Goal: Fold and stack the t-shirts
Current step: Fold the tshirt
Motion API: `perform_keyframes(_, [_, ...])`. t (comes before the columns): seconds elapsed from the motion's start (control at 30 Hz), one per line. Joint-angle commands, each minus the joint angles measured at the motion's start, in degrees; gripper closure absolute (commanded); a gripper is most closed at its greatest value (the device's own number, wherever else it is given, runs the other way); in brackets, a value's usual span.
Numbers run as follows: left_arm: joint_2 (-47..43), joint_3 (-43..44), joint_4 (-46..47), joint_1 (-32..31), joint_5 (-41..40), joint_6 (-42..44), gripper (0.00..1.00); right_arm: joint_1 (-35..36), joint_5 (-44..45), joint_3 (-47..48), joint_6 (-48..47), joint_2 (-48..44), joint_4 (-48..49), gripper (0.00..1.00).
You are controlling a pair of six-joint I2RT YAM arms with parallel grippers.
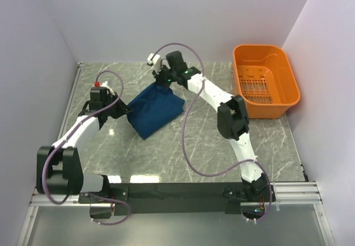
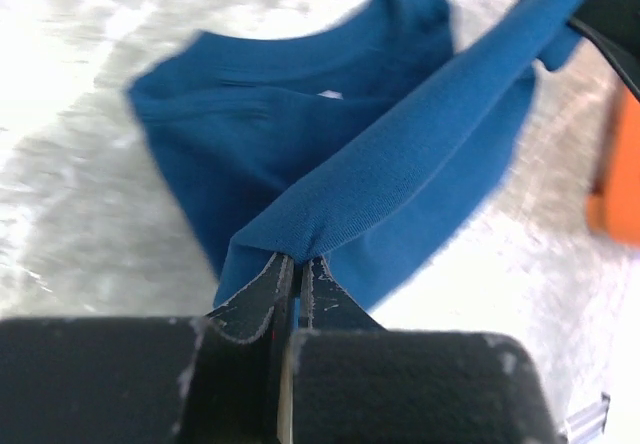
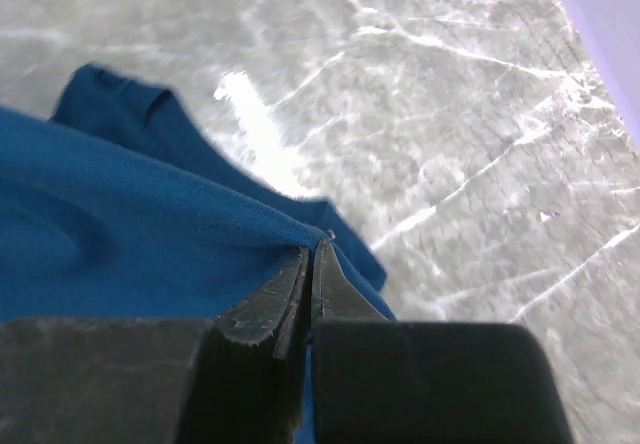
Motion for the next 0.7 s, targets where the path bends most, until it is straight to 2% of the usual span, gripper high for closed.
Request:
perform_keyframes(0.0, [4.00,1.59,4.18,2.15,-0.01,2.15,0.99,1.23,9.34,3.59,5.48,3.08,7.84,1.00])
perform_keyframes(0.27, [14.46,7.48,5.85,2.94,0.60,3.56,0.99,1.31,13.21,4.57,6.18,7.13,9.60,1.00])
perform_keyframes(0.67, [22.55,14.60,5.67,2.94,1.30,5.67,0.99,1.49,19.01,4.66,7.94,8.27,11.27,1.00])
